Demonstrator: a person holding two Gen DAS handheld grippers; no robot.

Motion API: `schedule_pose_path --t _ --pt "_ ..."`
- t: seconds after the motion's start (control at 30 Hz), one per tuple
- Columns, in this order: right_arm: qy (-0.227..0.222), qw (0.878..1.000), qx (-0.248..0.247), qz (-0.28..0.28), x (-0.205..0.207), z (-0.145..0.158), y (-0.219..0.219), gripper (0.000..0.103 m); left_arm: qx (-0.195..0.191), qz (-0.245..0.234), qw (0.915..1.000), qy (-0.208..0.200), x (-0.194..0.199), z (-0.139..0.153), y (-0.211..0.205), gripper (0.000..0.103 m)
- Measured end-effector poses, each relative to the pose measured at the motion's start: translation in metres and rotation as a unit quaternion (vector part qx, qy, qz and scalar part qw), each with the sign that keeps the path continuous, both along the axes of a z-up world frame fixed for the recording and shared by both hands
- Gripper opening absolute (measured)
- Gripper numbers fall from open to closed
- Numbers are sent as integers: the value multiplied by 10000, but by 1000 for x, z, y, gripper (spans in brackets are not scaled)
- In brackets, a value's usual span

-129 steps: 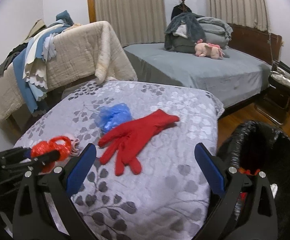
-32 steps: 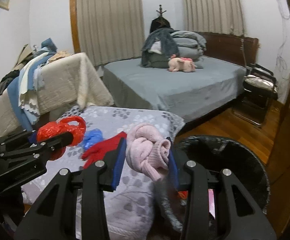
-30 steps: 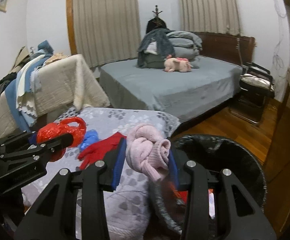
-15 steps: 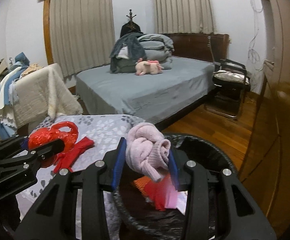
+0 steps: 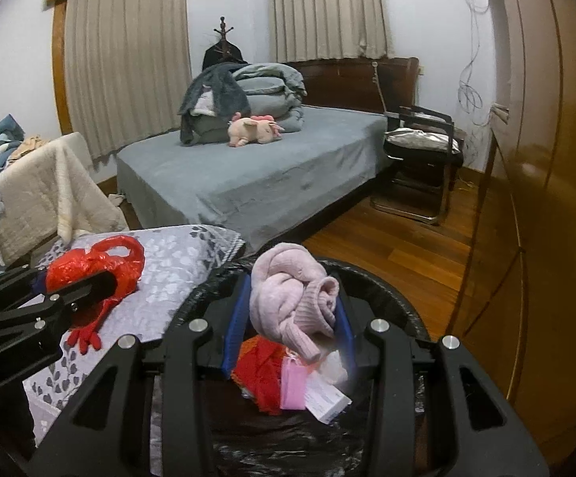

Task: Collect trash
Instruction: 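Open both tools to drop the pink sock and red bag into the bin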

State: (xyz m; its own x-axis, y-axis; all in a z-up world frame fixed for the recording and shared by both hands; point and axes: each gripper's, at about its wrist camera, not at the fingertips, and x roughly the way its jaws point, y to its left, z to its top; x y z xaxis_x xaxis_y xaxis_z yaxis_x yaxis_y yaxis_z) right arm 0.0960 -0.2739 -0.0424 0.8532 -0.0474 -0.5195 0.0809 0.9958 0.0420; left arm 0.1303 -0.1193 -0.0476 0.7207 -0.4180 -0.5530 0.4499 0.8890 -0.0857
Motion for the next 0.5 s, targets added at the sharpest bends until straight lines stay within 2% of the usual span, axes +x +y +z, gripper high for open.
schedule_pose_path --t 0.3,0.5 --pt "183 9997 -16 -162 16 -19 -17 38 22 -192 9998 80 19 -16 -27 39" --pt "414 9988 3 -276 27 -40 -25 38 95 -348 9990 253 41 -41 -41 39"
